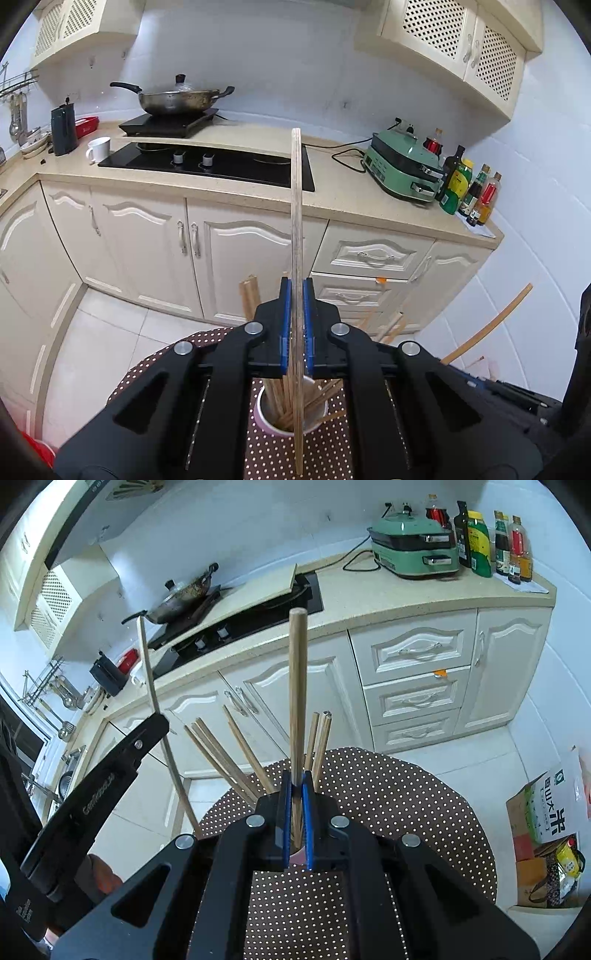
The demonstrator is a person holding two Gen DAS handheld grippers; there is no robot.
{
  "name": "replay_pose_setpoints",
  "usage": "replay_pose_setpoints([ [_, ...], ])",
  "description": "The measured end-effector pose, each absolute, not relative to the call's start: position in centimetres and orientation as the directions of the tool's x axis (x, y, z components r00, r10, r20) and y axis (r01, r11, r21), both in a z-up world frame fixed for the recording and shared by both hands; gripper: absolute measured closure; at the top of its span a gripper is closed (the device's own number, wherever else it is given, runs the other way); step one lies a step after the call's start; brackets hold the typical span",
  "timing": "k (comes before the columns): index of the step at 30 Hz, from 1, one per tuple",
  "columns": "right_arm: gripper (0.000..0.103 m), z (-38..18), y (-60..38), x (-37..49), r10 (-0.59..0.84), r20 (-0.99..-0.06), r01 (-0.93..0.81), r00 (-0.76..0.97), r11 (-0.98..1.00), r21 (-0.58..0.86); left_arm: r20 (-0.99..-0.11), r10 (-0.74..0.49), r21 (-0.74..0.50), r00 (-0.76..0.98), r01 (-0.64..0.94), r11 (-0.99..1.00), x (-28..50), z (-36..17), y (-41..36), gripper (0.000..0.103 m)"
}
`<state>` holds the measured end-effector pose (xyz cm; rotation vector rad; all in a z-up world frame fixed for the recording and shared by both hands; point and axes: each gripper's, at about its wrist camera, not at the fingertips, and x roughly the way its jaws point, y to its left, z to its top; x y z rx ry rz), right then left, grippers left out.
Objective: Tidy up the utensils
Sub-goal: 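Lower the chopsticks into the pink cup and open both tools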
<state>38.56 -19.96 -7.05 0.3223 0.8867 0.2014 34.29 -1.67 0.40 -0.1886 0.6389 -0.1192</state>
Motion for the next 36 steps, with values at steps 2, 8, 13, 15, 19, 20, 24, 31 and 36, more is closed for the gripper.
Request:
replay_pose_setpoints([
  [2,0.099,-7.6,-19.8,39.1,0.303,-0.737,-0.039,0.604,0.935,0.353,-0.579,-0.179,-0.219,0.795,0.06,0.974,35.0,-0.1,-1.9,0.096],
  [8,0.099,-9.1,-19.5,40.6,0.294,-0.764,-0.027,0.574,0.94,0.341,-0.562,-0.194,-0.201,0.804,0.095,0.975,37.0,-1.8,-2.7,0.096],
  [13,0.099,-10.6,-19.0,41.4,0.295,-0.786,-0.022,0.544,0.941,0.338,-0.563,-0.191,-0.189,0.804,0.1,0.977,37.6,-4.1,-2.6,0.096],
  [15,0.099,-11.3,-18.8,41.5,0.298,-0.795,-0.021,0.529,0.94,0.339,-0.566,-0.183,-0.176,0.804,0.099,0.979,37.4,-5.2,-2.6,0.096],
  [19,0.099,-12.7,-18.3,41.7,0.304,-0.813,-0.017,0.496,0.94,0.341,-0.553,-0.172,-0.154,0.815,0.103,0.983,36.7,-6.8,-2.7,0.096],
  [20,0.099,-13.1,-18.2,41.7,0.307,-0.818,-0.015,0.487,0.939,0.343,-0.551,-0.165,-0.139,0.818,0.105,0.985,36.4,-7.3,-2.8,0.096],
  [24,0.099,-14.0,-18.1,41.8,0.313,-0.828,-0.003,0.465,0.936,0.353,-0.582,-0.135,-0.106,0.802,0.089,0.99,36.1,-8.7,-2.7,0.096],
  [31,0.099,-14.5,-17.4,41.2,0.319,-0.834,-0.014,0.45,0.936,0.351,-0.616,-0.118,-0.097,0.779,0.074,0.993,35.0,-10.0,-2.0,0.096],
  [36,0.098,-14.5,-17.5,40.8,0.325,-0.834,-0.004,0.446,0.932,0.361,-0.587,-0.14,-0.146,0.798,0.066,0.987,35.2,-8.7,-0.9,0.096],
])
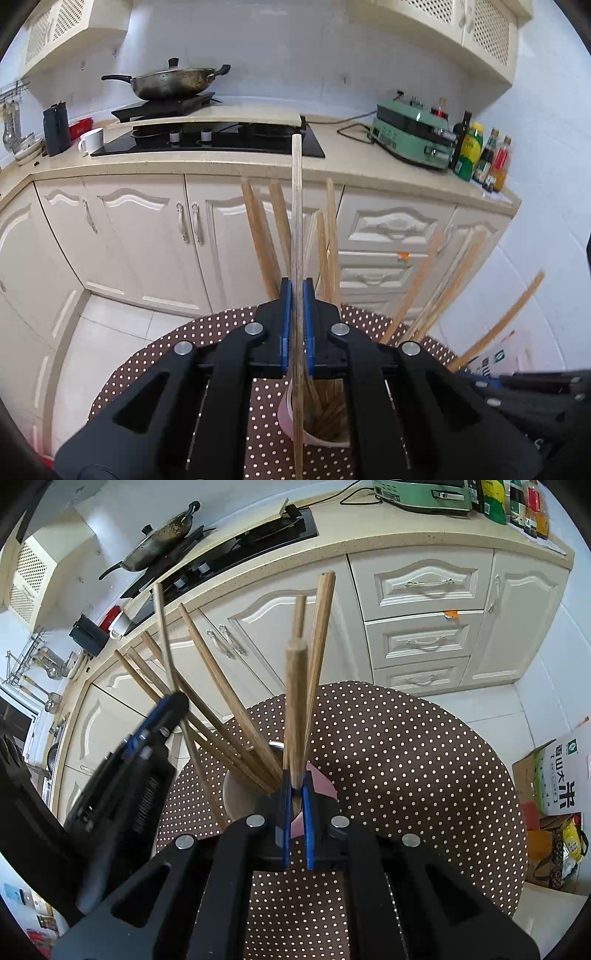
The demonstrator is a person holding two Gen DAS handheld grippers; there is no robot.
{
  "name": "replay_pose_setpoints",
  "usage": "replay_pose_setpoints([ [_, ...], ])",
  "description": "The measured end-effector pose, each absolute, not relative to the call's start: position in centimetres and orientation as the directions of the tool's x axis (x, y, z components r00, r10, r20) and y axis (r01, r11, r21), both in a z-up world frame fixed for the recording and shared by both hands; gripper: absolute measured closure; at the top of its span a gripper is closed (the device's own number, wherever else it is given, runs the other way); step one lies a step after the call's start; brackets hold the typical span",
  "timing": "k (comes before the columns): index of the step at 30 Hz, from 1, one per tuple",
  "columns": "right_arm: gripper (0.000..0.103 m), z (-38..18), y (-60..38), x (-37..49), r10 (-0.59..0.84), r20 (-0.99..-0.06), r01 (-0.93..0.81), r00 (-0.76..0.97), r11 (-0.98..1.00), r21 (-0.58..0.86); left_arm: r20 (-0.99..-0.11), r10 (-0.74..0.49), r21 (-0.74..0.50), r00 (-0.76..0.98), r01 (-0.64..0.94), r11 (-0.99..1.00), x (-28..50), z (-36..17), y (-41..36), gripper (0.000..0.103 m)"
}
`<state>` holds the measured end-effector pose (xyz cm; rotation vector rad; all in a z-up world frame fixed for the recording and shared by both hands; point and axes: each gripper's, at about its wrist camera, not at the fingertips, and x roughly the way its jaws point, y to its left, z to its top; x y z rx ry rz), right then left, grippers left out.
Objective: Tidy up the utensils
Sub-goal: 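Lower the chopsticks into the pink cup and open both tools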
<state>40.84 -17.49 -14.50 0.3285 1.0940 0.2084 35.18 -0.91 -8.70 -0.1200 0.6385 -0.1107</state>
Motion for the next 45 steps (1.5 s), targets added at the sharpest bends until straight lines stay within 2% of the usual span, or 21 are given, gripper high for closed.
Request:
replay_pose_setpoints([
  [7,0.098,-13.4,-18.5,40.8,0.337,-0.812,0.014,0.476,0.921,0.39,-0.514,-0.18,-0.268,0.839,0.042,0.962,35.2,-5.7,1.1,0.096],
  [14,0.098,-13.7,-18.4,40.9,0.339,-0.811,0.002,0.476,0.922,0.387,-0.422,-0.185,-0.282,0.888,0.066,0.957,36.1,-4.4,0.3,0.096],
  [23,0.099,-15.1,-18.0,41.0,0.352,-0.823,0.003,0.446,0.919,0.395,-0.389,-0.135,-0.152,0.911,0.081,0.985,35.5,-8.0,-2.0,0.096],
  [38,0.097,-15.0,-17.1,40.4,0.352,-0.829,-0.023,0.434,0.925,0.38,-0.501,-0.136,-0.131,0.855,0.08,0.988,32.8,-12.1,-1.7,0.093],
  [43,0.095,-15.2,-17.5,39.9,0.383,-0.826,-0.002,0.414,0.907,0.42,-0.548,-0.151,-0.12,0.823,0.102,0.988,31.5,-12.4,-1.5,0.092],
  [45,0.093,-15.6,-17.6,39.9,0.4,-0.83,0.02,0.39,0.897,0.442,-0.557,-0.132,-0.078,0.82,0.107,0.991,31.0,-12.4,-1.6,0.092],
])
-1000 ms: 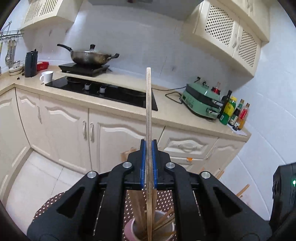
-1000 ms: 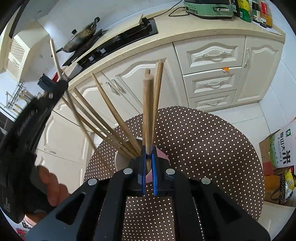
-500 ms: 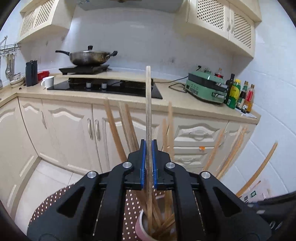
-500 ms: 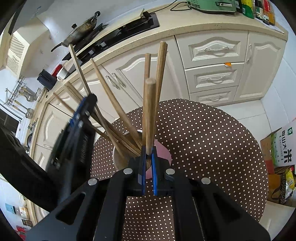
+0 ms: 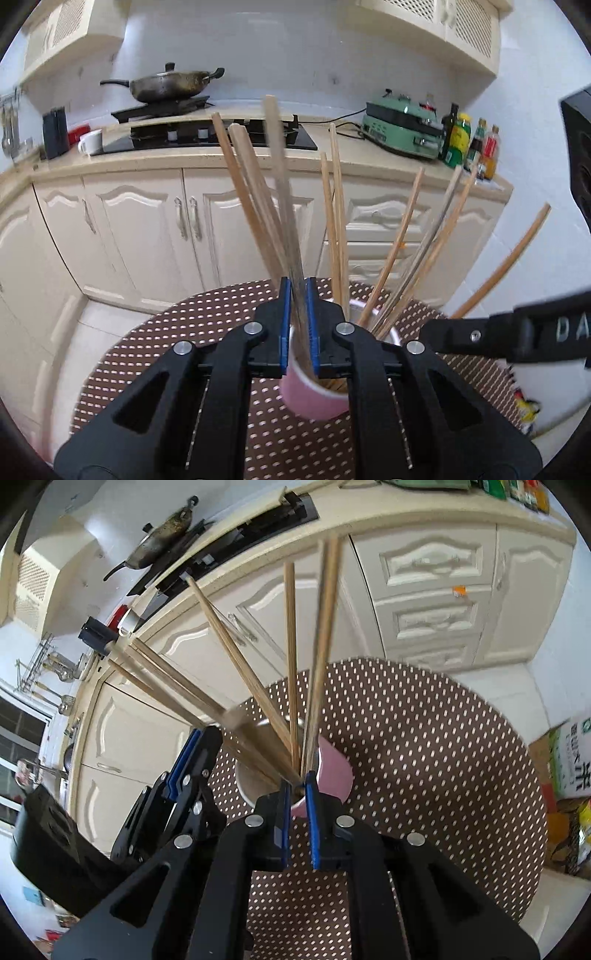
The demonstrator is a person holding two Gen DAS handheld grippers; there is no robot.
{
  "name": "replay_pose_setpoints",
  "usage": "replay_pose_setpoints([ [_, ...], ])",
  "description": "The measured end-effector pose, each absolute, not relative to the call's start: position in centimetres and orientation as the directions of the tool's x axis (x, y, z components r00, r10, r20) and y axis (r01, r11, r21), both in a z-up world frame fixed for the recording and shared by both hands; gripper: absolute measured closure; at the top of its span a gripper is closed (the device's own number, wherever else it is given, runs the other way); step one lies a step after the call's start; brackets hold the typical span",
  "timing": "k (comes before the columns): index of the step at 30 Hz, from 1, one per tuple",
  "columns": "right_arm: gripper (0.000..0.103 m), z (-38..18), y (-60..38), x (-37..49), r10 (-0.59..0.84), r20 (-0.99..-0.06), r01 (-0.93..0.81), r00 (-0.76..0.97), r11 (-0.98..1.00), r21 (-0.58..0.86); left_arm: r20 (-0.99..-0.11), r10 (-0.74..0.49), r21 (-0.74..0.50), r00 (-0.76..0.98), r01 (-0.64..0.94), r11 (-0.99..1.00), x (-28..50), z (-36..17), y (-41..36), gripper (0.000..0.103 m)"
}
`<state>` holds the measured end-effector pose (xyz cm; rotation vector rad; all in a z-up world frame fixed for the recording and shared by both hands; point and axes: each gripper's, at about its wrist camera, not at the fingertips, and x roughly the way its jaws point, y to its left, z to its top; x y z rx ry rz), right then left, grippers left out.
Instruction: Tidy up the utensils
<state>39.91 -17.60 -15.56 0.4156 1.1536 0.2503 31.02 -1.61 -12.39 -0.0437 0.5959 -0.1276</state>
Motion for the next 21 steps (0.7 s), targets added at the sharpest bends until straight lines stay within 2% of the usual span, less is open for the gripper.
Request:
replay_pose_setpoints([
  [2,0.091,-15.7,-17.8,39.7,0.41,-0.828,0.035,0.382,0.889,0.456,-0.575,-0.13,-0.064,0.808,0.114,0.991,30.8,-12.3,-1.5,0.092],
  [4,0.08,-15.6,-17.8,39.3,0.405,-0.831,0.036,0.382,0.892,0.451,-0.605,-0.13,-0.067,0.786,0.113,0.991,30.8,-12.3,-1.2,0.092],
  [5,0.069,-15.6,-17.9,39.1,0.396,-0.837,0.044,0.378,0.895,0.444,-0.613,-0.128,-0.063,0.779,0.113,0.992,30.7,-12.4,-1.1,0.091],
  [8,0.063,-15.3,-18.5,38.1,0.374,-0.84,0.063,0.393,0.9,0.43,-0.634,-0.098,-0.019,0.767,0.112,0.994,30.0,-12.5,-1.1,0.071],
  [9,0.061,-15.2,-18.6,37.8,0.365,-0.841,0.067,0.399,0.903,0.424,-0.63,-0.1,-0.012,0.77,0.12,0.993,29.5,-12.4,-1.1,0.055],
  [10,0.06,-15.2,-18.8,37.4,0.356,-0.843,0.07,0.404,0.906,0.417,-0.627,-0.101,-0.008,0.773,0.122,0.992,29.0,-12.3,-1.1,0.052],
  [21,0.05,-13.9,-19.4,32.0,0.263,-0.841,0.078,0.473,0.938,0.337,-0.656,-0.105,0.019,0.747,0.156,0.988,24.5,-10.9,-1.0,0.05],
])
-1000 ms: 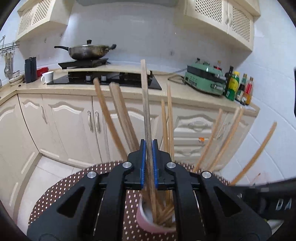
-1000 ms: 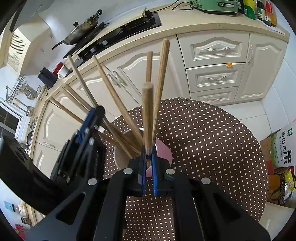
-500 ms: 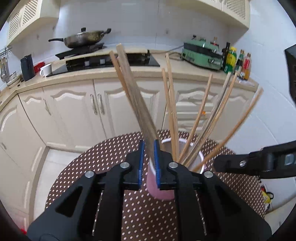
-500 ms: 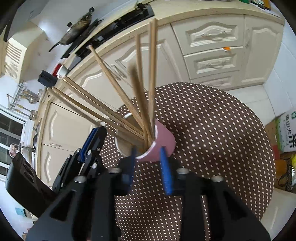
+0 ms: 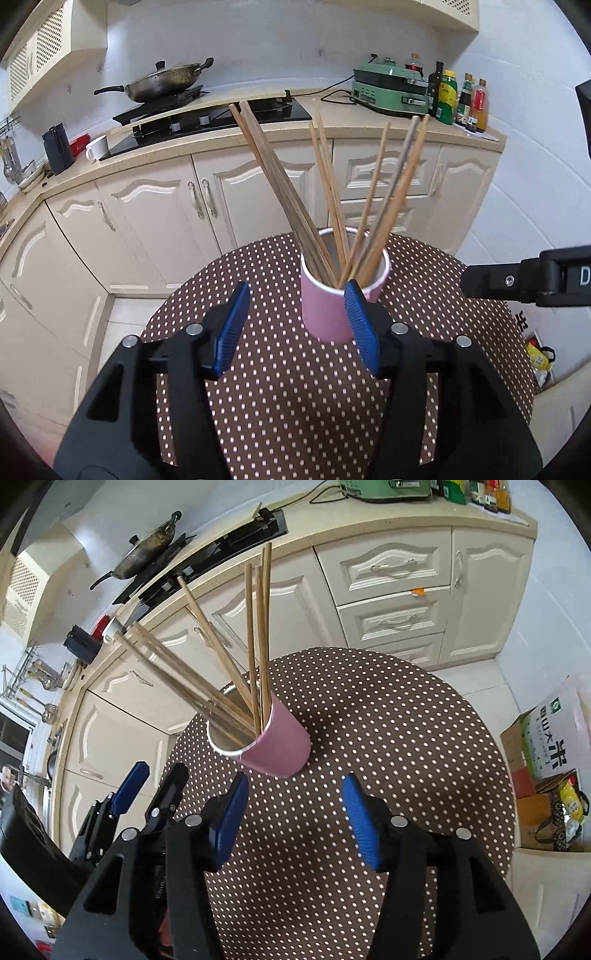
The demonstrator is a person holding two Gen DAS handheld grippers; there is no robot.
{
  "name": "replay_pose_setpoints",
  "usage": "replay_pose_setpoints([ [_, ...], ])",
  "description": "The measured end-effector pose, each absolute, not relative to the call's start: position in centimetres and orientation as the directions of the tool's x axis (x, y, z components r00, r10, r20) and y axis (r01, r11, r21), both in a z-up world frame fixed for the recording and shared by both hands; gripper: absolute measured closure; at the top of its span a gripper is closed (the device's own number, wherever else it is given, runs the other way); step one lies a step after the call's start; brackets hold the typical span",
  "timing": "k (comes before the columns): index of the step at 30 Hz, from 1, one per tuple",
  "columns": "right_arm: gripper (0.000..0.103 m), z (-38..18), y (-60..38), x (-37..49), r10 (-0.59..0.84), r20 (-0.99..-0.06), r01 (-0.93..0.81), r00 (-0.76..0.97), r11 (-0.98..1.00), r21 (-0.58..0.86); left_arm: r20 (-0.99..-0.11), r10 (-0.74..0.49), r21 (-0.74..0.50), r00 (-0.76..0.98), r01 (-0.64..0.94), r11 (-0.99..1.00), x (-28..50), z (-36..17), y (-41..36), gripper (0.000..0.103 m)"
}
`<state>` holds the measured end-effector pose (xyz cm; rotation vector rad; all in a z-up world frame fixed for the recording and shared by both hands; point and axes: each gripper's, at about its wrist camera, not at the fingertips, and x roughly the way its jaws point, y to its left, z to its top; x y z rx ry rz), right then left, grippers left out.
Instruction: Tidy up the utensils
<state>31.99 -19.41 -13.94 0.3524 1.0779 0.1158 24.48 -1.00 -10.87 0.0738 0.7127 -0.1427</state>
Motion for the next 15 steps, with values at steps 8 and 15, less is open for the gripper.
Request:
replay_pose_setpoints([
  [8,0.048,-13.5,-17.8,28.6,0.207,-0.823,0.061,0.53,0.958,0.28,-0.685,-0.137,-0.014,0.715,0.175,0.984,21.3,-9.7,-0.1,0.039],
  [15,0.045,-12.2,-17.0,25.8,0.201,-0.773,0.045,0.602,0.958,0.284,-0.687,-0.163,-0.027,0.708,0.2,0.979,18.4,-7.9,0.5,0.029],
])
